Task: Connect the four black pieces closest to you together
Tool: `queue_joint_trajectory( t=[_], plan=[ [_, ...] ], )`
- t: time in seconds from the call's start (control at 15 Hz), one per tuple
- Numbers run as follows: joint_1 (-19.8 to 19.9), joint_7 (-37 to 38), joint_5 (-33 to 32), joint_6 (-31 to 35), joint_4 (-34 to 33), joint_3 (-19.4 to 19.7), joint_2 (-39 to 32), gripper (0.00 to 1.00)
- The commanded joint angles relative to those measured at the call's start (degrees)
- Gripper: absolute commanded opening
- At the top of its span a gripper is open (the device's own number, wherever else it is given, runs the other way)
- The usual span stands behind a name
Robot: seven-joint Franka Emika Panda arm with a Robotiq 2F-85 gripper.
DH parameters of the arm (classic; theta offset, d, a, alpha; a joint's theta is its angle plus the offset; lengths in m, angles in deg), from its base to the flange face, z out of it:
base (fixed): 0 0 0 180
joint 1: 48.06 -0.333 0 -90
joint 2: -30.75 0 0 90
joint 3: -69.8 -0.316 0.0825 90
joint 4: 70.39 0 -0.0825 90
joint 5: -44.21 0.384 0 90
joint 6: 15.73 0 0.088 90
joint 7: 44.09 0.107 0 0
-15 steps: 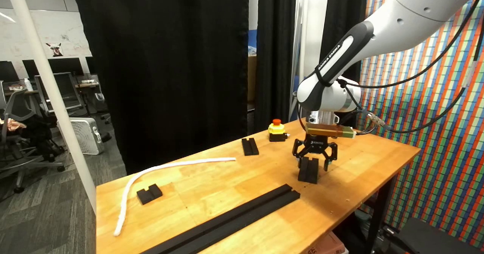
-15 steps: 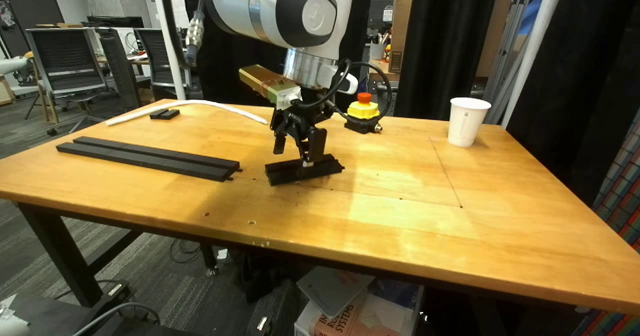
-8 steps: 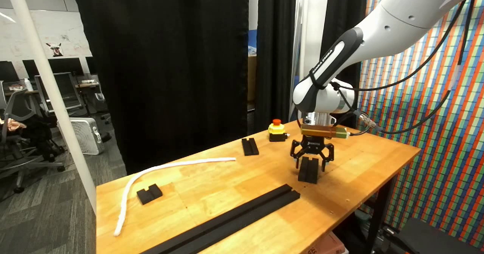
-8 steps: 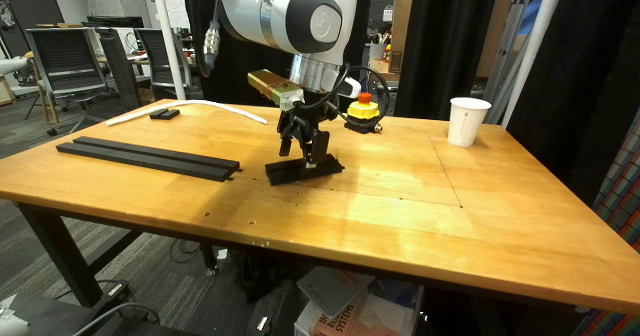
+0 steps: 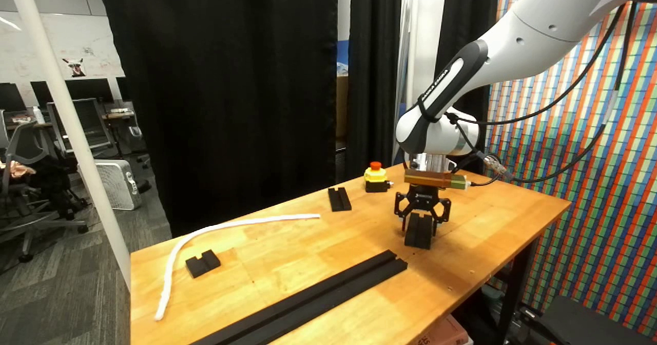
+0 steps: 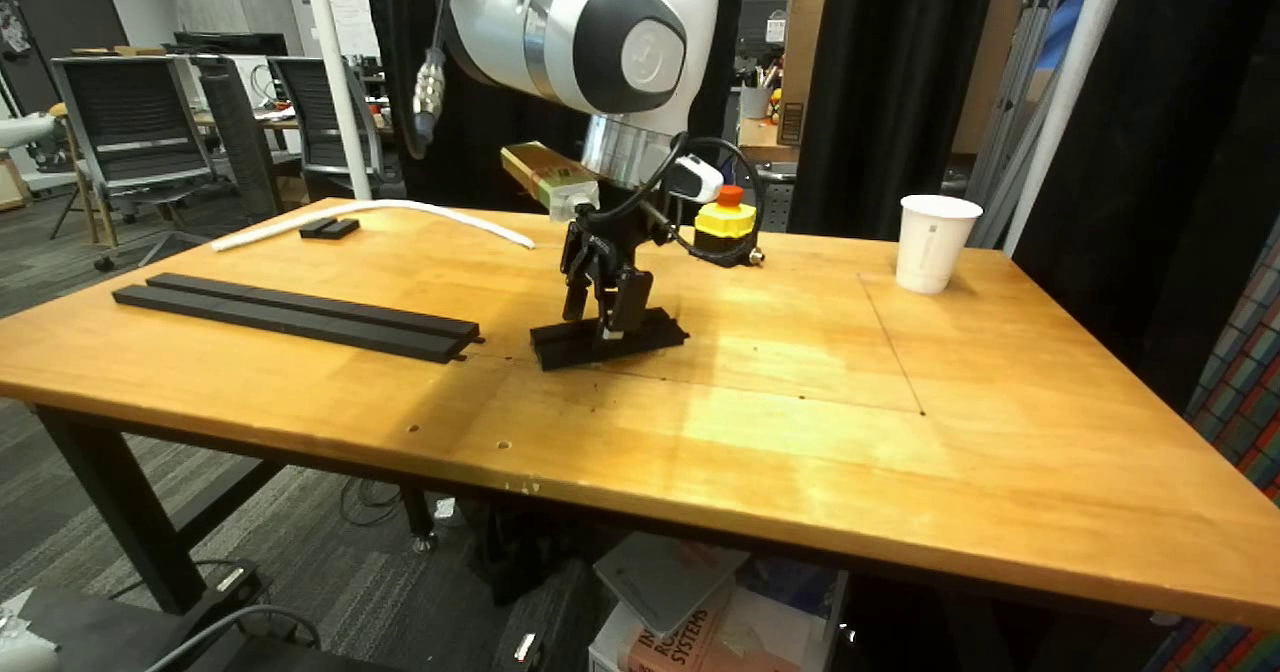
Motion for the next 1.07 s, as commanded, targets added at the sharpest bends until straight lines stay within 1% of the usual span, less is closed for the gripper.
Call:
queue_joint_trajectory(
  t=[0.0,0.07,0.27,0.47,0.6,0.8,1.0],
  plan=[
    [0.2,1.2,1.6,-0.6,-1.6,-0.3,-0.7,0.51],
    [0.2,1.4,1.8,-0.6,-1.8,-0.3,-0.6,0.47],
    [0.0,2.8,2.1,-0.5,-1.6,-0.4,-0.7,0.47],
    [-0.7,8.4,2.9,-0.4,0.1,-0.3,0.9,0.47],
    [-1.1,13.1,5.0,-0.8,1.0,-0.6,1.8,0.47],
    [-1.7,18.5,8.2,0.7,2.8,-1.3,2.7,0.47],
    [-2.3,23.6,9.3,3.0,4.5,-1.6,3.4,0.47]
  ],
)
